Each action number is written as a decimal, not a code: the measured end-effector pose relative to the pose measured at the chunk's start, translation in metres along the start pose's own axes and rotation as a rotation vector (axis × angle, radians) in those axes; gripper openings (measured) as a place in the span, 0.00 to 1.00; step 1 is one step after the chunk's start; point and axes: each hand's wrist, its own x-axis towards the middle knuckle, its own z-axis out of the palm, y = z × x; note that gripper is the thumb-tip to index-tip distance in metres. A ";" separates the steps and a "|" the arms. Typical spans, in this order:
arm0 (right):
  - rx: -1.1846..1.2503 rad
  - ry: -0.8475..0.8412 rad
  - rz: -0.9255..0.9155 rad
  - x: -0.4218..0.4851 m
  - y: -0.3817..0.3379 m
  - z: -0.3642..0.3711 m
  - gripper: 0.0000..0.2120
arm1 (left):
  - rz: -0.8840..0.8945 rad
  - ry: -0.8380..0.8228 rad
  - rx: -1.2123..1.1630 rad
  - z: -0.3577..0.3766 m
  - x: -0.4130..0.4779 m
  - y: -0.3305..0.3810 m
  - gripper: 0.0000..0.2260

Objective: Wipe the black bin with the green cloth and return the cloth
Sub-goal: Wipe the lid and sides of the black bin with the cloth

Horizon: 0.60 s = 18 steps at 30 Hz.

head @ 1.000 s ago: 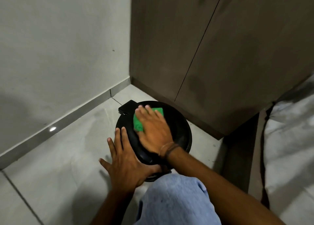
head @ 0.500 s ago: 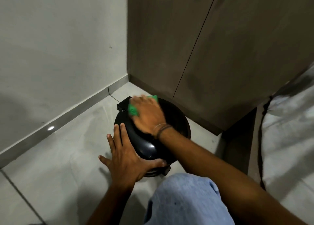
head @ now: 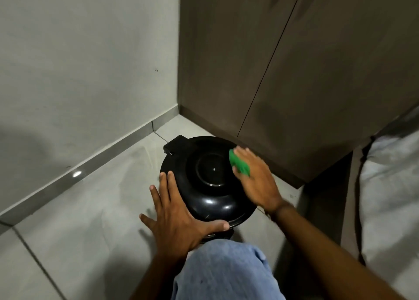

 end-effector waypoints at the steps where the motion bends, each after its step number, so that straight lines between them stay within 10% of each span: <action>1: 0.012 -0.013 0.070 0.026 -0.007 -0.001 0.25 | 0.004 -0.001 0.002 0.000 0.000 0.000 0.84; 5: -0.162 -0.162 -0.076 0.101 -0.066 0.025 0.15 | 0.005 0.012 0.019 0.000 0.002 -0.001 0.84; 18: -0.439 -0.292 -0.402 0.117 -0.090 0.048 0.30 | -0.035 0.055 0.019 0.005 0.000 0.001 0.84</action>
